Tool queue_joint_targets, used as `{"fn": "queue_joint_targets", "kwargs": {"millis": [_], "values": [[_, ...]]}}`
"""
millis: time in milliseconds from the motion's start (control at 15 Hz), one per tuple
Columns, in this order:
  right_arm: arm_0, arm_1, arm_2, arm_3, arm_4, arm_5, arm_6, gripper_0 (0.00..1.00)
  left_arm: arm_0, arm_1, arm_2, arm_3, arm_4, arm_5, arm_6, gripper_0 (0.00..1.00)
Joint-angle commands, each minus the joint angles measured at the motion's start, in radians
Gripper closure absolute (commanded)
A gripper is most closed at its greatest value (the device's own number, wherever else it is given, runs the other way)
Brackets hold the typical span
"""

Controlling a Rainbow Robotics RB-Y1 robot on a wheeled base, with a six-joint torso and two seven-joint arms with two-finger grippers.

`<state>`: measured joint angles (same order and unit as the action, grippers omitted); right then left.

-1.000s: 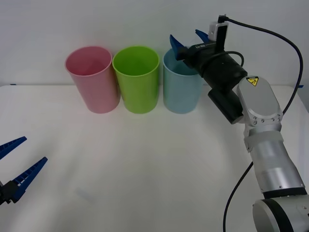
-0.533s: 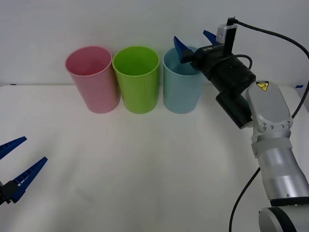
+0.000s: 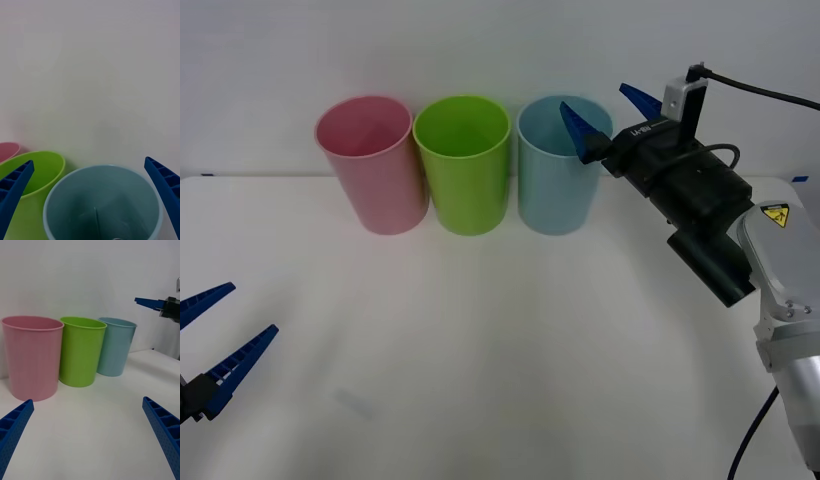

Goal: Grasp the object on the table and drop it into the matching bin: aluminum can to the light blue bin, PET bottle to the pink bin.

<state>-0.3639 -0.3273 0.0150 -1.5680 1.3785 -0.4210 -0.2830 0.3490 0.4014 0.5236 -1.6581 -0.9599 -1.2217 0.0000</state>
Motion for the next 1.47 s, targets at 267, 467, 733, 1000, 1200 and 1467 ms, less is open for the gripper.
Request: {"fn": "queue_joint_targets", "kwargs": {"millis": [267, 467, 733, 1000, 1200, 1467], "values": [[0.209, -0.144, 0.023, -0.21, -0.141, -0.019, 0.019, 0.0, 0.0, 0.0, 0.0, 0.0, 0.0, 0.0, 0.0, 0.0], [0.342, -0.217, 0.006, -0.311, -0.22, -0.048, 0.053, 0.0, 0.0, 0.0, 0.0, 0.0, 0.0, 0.0, 0.0, 0.0], [0.482, -0.233, -0.102, -0.366, -0.251, -0.216, 0.1, 0.0, 0.0, 0.0, 0.0, 0.0, 0.0, 0.0, 0.0, 0.0], [0.582, -0.2, -0.216, -0.377, -0.262, -0.372, 0.235, 0.0, 0.0, 0.0, 0.0, 0.0, 0.0, 0.0, 0.0, 0.0], [0.648, -0.168, -0.297, -0.376, -0.265, -0.492, 0.298, 0.0, 0.0, 0.0, 0.0, 0.0, 0.0, 0.0, 0.0, 0.0], [0.731, -0.139, -0.389, -0.377, -0.265, -0.621, 0.312, 0.0, 0.0, 0.0, 0.0, 0.0, 0.0, 0.0, 0.0, 0.0]]}}
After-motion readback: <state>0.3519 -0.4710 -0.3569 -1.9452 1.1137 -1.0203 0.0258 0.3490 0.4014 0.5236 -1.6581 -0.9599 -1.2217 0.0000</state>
